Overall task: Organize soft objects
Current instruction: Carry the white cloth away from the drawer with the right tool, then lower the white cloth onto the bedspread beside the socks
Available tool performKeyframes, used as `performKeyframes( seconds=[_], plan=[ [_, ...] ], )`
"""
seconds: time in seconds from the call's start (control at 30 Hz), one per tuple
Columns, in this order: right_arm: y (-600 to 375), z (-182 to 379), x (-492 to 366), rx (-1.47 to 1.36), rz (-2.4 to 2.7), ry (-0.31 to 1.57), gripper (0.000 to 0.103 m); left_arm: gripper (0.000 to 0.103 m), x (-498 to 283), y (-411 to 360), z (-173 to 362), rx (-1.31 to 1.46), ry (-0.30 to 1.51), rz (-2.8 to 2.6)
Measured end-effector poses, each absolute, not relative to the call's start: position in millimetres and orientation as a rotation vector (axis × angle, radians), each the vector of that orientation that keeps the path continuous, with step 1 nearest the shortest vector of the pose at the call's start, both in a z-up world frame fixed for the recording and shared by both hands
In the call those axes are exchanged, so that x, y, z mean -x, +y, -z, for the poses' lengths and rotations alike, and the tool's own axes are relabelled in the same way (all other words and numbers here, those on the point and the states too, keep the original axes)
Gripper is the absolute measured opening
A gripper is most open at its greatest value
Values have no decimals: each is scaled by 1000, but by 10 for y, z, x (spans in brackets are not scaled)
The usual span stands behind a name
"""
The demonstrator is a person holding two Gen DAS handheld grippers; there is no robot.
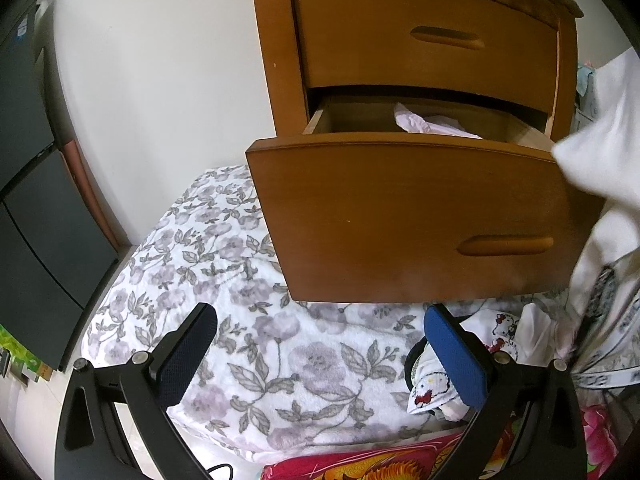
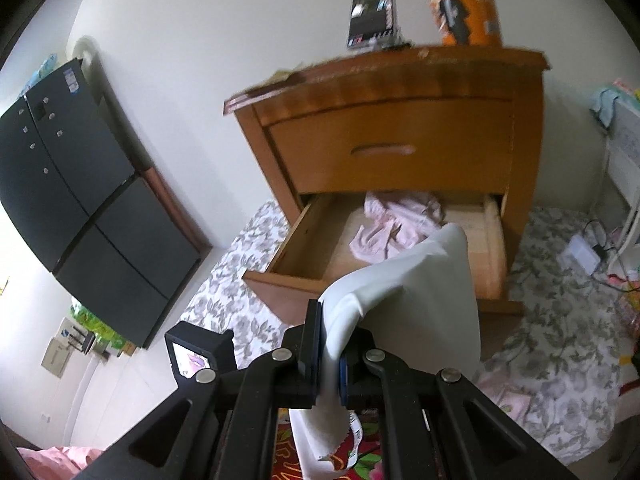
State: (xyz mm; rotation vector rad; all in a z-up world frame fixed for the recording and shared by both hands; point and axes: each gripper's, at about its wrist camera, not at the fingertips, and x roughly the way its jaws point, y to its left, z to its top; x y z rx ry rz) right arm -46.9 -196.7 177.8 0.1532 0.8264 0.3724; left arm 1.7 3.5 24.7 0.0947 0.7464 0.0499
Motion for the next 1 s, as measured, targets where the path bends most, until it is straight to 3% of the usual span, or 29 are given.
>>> performKeyframes(
  seconds=[0.57, 1.0],
  plan=[
    [-1751, -671, 87, -147, -358, 1093, 7, 103, -17, 23, -239, -100, 746, -50],
    [-1880, -162, -72, -175, -280, 1175, 7, 103, -24, 12, -235, -104, 750, -49]
  ],
)
